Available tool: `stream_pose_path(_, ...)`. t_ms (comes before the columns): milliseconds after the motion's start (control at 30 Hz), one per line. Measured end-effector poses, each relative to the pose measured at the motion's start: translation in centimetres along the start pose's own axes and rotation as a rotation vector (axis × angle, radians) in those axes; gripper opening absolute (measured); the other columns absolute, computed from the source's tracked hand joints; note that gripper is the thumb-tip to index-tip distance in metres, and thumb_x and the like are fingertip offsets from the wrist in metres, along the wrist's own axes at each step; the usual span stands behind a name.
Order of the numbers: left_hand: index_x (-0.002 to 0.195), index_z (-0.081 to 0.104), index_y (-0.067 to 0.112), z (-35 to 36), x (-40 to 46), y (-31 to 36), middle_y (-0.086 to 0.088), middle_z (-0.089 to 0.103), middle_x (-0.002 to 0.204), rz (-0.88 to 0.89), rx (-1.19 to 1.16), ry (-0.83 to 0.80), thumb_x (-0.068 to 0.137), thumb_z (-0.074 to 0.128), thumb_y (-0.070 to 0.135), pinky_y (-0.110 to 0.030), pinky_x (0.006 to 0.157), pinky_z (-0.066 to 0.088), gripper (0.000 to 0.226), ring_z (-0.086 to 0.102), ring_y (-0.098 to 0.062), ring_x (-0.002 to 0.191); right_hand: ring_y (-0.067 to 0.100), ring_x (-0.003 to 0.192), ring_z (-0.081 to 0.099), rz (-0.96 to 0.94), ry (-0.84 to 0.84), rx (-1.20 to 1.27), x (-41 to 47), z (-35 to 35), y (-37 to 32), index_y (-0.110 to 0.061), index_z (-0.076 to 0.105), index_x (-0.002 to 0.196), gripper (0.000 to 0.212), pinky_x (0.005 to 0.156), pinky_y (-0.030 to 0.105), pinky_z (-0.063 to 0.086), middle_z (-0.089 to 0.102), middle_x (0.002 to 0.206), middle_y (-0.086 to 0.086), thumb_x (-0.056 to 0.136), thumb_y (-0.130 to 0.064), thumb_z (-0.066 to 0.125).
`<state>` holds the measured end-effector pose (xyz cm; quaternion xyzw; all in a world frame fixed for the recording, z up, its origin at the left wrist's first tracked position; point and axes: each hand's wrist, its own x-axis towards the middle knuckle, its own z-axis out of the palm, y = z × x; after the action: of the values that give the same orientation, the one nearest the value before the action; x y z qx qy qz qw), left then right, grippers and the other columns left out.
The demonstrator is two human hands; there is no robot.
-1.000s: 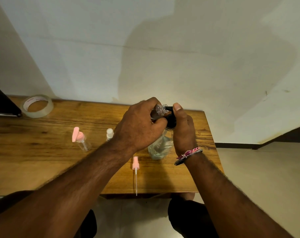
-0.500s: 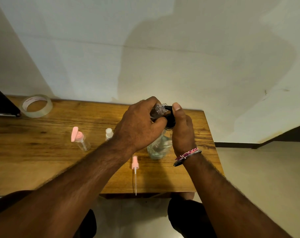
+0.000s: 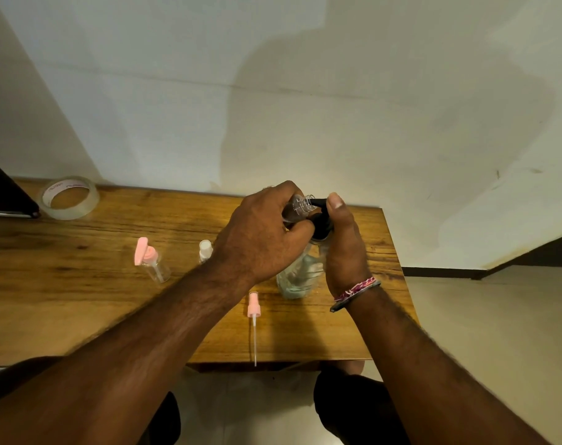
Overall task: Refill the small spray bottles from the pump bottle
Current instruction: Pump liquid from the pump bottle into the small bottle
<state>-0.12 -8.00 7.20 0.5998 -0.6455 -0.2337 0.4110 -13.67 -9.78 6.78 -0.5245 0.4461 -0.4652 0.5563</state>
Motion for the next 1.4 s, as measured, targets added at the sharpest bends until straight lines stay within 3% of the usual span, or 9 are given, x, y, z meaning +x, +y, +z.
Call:
stream_pose_path(133, 0.092, 0.059, 0.027, 0.17, -0.17, -0.14, 0.009, 0.064, 0.082, -0.005, 0.008, -0.005, 0.085, 0.07, 0.025, -0.03, 0.062, 0.046, 0.013, 0.061, -0.014, 0.076, 0.002, 0.076, 0.069, 0.015, 0.074, -0.02, 0.08, 0.25, -0.34, -0.037, 0.081, 0.075, 0.034, 0.073, 0.026, 0.052, 0.075, 0.075, -0.008, 0.085, -0.054, 0.053)
stream_pose_path(267, 0.093, 0.059, 0.027, 0.06, -0.2, -0.15, 0.008, 0.065, 0.083, -0.01, 0.009, -0.016, 0.085, 0.072, 0.022, -0.028, 0.062, 0.043, 0.016, 0.061, -0.013, 0.077, 0.002, 0.075, 0.069, 0.004, 0.088, -0.038, 0.2, 0.35, -0.2, -0.034, 0.08, 0.072, 0.039, 0.068, 0.019, 0.053, 0.075, 0.075, -0.007, 0.09, -0.046, 0.047)
stream_pose_path(600, 0.096, 0.062, 0.026, -0.11, -0.09, 0.17, 0.01, 0.064, 0.084, -0.022, -0.011, -0.006, 0.088, 0.072, 0.023, -0.024, 0.061, 0.039, 0.013, 0.06, -0.009, 0.075, 0.009, 0.089, 0.074, -0.031, 0.06, -0.04, 0.01, 0.27, -0.16, -0.022, 0.078, 0.093, 0.046, 0.074, 0.016, 0.054, 0.079, 0.089, 0.0, 0.097, -0.05, 0.041)
stream_pose_path(767, 0.096, 0.062, 0.026, -0.12, -0.14, 0.11, 0.009, 0.065, 0.084, -0.02, -0.011, -0.002, 0.088, 0.072, 0.023, -0.025, 0.061, 0.04, 0.013, 0.06, -0.011, 0.076, 0.01, 0.089, 0.074, -0.042, 0.061, -0.039, -0.07, 0.27, -0.16, -0.023, 0.079, 0.088, 0.046, 0.074, 0.017, 0.054, 0.079, 0.088, 0.0, 0.095, -0.055, 0.046)
stream_pose_path(933, 0.097, 0.062, 0.024, -0.05, -0.13, 0.07, 0.008, 0.065, 0.085, -0.017, -0.005, -0.011, 0.087, 0.072, 0.022, -0.027, 0.062, 0.042, 0.015, 0.06, -0.013, 0.077, 0.005, 0.082, 0.072, -0.013, 0.088, -0.041, 0.07, 0.37, -0.23, -0.032, 0.081, 0.079, 0.045, 0.07, 0.018, 0.054, 0.077, 0.082, -0.004, 0.08, -0.065, 0.049)
stream_pose_path(1100, 0.098, 0.062, 0.026, 0.13, -0.11, -0.11, 0.007, 0.066, 0.087, -0.027, 0.01, -0.018, 0.087, 0.073, 0.024, -0.026, 0.063, 0.041, 0.016, 0.061, -0.012, 0.079, -0.001, 0.073, 0.068, -0.001, 0.114, -0.059, 0.29, 0.31, -0.02, -0.035, 0.08, 0.07, 0.039, 0.065, 0.018, 0.052, 0.074, 0.072, -0.008, 0.088, -0.05, 0.048)
stream_pose_path(1233, 0.098, 0.062, 0.026, 0.15, -0.08, 0.03, 0.008, 0.065, 0.087, -0.014, 0.01, -0.015, 0.087, 0.073, 0.023, -0.025, 0.062, 0.041, 0.016, 0.06, -0.01, 0.078, 0.002, 0.08, 0.071, -0.03, 0.096, -0.054, 0.13, 0.23, 0.07, -0.031, 0.08, 0.077, 0.041, 0.069, 0.016, 0.053, 0.077, 0.079, -0.006, 0.089, -0.055, 0.05)
stream_pose_path(1333, 0.099, 0.062, 0.025, 0.06, -0.05, 0.17, 0.008, 0.066, 0.087, -0.008, 0.005, -0.005, 0.088, 0.073, 0.023, -0.024, 0.063, 0.041, 0.016, 0.061, -0.01, 0.078, 0.003, 0.084, 0.072, -0.043, 0.062, -0.049, 0.07, 0.22, -0.04, -0.038, 0.081, 0.079, 0.045, 0.072, 0.016, 0.054, 0.078, 0.082, -0.007, 0.096, -0.048, 0.041)
stream_pose_path(1400, 0.099, 0.062, 0.025, 0.03, -0.01, 0.19, 0.008, 0.066, 0.086, -0.012, 0.001, 0.0, 0.088, 0.073, 0.024, -0.024, 0.062, 0.041, 0.015, 0.061, -0.01, 0.077, 0.005, 0.086, 0.073, -0.063, 0.054, -0.062, 0.1, 0.18, 0.01, -0.038, 0.081, 0.081, 0.044, 0.073, 0.017, 0.054, 0.079, 0.085, -0.006, 0.096, -0.053, 0.042)
